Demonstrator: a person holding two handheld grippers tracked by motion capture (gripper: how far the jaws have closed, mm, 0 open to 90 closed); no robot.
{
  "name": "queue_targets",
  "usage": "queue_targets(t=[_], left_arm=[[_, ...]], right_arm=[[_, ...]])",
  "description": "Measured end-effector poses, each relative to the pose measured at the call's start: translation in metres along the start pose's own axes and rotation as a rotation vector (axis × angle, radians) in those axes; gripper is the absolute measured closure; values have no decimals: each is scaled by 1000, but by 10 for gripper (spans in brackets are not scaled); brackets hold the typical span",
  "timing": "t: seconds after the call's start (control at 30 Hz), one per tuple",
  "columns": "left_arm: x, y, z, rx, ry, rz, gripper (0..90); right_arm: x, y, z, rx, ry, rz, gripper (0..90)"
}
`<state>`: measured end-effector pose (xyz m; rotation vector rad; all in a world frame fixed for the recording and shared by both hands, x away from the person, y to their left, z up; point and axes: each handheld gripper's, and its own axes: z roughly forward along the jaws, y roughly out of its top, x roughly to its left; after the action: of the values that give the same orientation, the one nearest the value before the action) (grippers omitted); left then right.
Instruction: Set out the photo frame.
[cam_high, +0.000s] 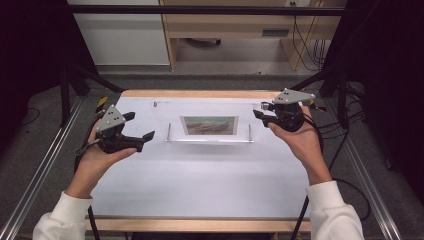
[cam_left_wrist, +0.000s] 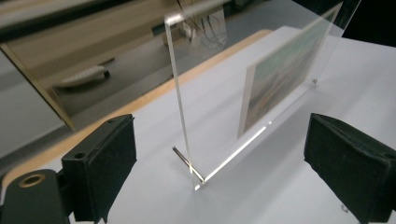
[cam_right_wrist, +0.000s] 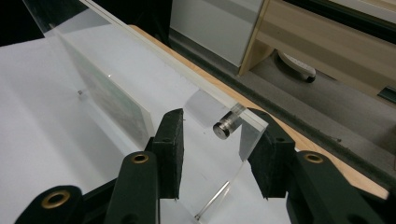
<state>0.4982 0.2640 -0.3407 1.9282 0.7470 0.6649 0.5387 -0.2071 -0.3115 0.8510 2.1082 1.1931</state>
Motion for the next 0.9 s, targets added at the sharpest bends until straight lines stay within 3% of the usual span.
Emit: queue_targets(t=[0.37,0.63,0.9], left_arm=[[-5,-37,17,95,-15,-40,87],[-8,-57,20,122,-23,-63,88],[-14,-69,17,143,-34,-48,90]], right_arm=[[-13,4,12,-28,-10,51,588],[-23,4,23,-65,-9,98,586],[-34,6,34,-83,3,151,587]])
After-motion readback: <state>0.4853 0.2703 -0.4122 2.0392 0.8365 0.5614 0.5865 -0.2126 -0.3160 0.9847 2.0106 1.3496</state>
